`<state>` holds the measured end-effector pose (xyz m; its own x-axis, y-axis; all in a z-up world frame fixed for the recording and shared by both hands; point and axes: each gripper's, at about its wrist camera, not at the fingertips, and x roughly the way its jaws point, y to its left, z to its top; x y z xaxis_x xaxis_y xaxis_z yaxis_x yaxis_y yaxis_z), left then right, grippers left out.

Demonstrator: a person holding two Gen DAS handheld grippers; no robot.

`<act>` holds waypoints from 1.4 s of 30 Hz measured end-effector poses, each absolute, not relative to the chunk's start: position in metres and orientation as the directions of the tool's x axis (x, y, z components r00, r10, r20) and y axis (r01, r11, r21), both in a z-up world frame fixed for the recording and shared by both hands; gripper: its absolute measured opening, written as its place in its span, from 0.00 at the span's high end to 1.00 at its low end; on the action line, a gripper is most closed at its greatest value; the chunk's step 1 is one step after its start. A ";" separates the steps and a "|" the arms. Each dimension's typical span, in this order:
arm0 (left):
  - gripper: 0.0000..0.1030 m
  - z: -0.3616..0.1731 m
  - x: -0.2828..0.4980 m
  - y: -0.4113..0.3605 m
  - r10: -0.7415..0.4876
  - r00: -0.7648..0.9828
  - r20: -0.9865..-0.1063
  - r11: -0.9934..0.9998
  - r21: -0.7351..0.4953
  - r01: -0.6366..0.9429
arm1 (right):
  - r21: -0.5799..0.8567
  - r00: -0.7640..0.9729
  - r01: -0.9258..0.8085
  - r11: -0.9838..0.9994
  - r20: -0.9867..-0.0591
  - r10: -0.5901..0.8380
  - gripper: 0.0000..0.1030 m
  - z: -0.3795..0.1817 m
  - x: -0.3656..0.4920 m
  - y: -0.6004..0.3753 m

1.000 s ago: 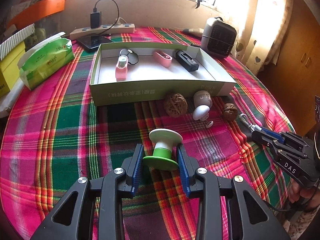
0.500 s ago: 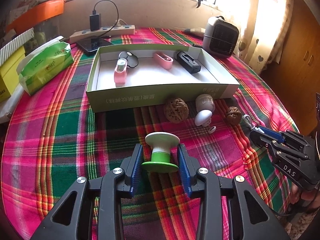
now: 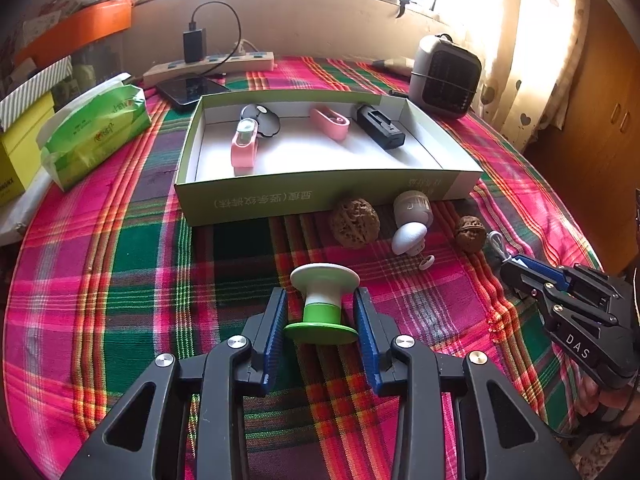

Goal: Organize objects
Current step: 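Lift and carry the spool and cable over the white box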

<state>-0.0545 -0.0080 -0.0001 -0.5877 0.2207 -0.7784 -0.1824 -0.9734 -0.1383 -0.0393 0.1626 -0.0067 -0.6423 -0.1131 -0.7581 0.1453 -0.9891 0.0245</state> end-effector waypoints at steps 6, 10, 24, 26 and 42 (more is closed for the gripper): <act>0.69 -0.001 -0.054 -0.008 0.223 -0.588 -0.778 -0.973 -0.141 -0.183 | 0.034 -0.642 0.144 -0.989 -0.757 -0.120 0.84 -0.006 -0.039 0.163; 0.69 0.002 -0.053 -0.008 0.226 -0.590 -0.775 -0.972 -0.144 -0.184 | 0.050 -0.640 0.143 -0.988 -0.757 -0.131 0.85 -0.006 -0.039 0.164; 0.69 0.007 -0.052 -0.006 0.234 -0.595 -0.769 -0.970 -0.149 -0.189 | 0.078 -0.644 0.143 -0.987 -0.750 -0.153 0.85 -0.002 -0.036 0.163; 0.69 0.009 -0.051 -0.006 0.236 -0.598 -0.766 -0.970 -0.151 -0.190 | 0.081 -0.646 0.142 -0.987 -0.747 -0.154 0.85 0.000 -0.036 0.163; 0.69 0.027 -0.052 -0.005 0.247 -0.621 -0.744 -0.968 -0.158 -0.195 | 0.085 -0.666 0.154 -0.984 -0.727 -0.167 0.85 0.014 -0.039 0.158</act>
<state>-0.0516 -0.0049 0.0267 -0.6213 0.2470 -0.7436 -0.1953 -0.9679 -0.1583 -0.0385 0.1582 0.0141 -0.6658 -0.1673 -0.7272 0.1543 -0.9844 0.0852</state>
